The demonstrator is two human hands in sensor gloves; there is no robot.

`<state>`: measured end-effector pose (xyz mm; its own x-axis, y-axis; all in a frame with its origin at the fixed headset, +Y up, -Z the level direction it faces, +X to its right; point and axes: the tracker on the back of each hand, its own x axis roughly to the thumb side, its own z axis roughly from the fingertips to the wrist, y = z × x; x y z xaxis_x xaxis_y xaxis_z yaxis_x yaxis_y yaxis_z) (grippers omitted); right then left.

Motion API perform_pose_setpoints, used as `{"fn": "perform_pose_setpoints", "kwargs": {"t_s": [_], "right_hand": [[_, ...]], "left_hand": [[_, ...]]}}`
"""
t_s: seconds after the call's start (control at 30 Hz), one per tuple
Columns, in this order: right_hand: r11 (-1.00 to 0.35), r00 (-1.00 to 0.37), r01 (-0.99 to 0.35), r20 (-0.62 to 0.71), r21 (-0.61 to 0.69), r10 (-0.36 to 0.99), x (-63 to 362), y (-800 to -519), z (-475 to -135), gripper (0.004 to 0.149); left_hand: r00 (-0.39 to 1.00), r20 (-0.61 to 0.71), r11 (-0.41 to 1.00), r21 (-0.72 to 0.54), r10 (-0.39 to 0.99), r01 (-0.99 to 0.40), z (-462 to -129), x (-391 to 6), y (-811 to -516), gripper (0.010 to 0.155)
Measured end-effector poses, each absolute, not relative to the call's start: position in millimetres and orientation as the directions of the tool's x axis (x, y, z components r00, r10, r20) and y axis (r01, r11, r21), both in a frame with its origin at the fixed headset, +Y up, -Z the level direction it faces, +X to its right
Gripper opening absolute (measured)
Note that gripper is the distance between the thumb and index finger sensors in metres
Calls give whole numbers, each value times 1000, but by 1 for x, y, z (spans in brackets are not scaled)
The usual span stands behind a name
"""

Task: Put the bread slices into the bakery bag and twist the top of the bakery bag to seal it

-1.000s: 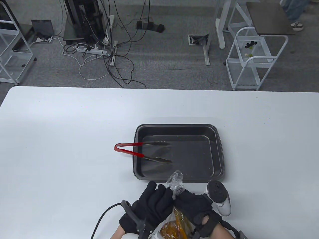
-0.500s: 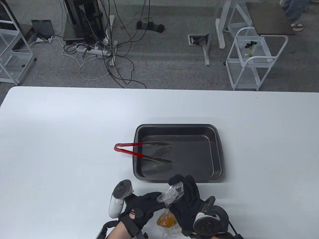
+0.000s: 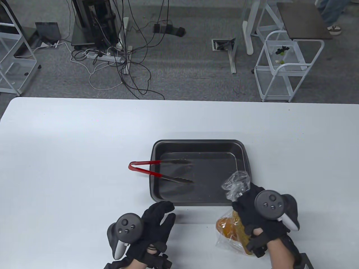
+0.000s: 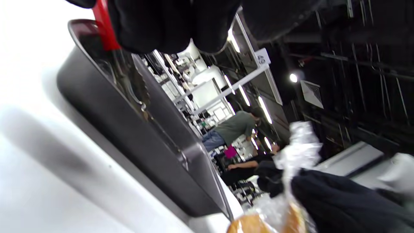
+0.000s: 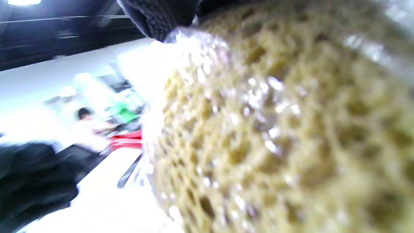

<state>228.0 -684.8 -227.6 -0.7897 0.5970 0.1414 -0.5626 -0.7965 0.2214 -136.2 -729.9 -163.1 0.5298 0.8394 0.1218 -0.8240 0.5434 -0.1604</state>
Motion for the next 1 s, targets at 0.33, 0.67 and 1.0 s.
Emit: {"fn": "perform_pose_setpoints", "kwargs": {"t_s": [0.33,0.67,1.0], "right_hand": [[-729,-762,-627,-412,275,500,351,-747,-308,54],[-780,-818,-478,-529,404,227,348,-769,-351,65],[-849,-807,-458,-525,265,271,349,-744,-332,68]], "left_hand": [[605,136,617,-268,784,-740,-157,-113,-737,62],[634,133,637,-331,762,-696,-160,-104,-747,62],[605,149,621,-266,782,-738,-159,-111,-743,61]]}}
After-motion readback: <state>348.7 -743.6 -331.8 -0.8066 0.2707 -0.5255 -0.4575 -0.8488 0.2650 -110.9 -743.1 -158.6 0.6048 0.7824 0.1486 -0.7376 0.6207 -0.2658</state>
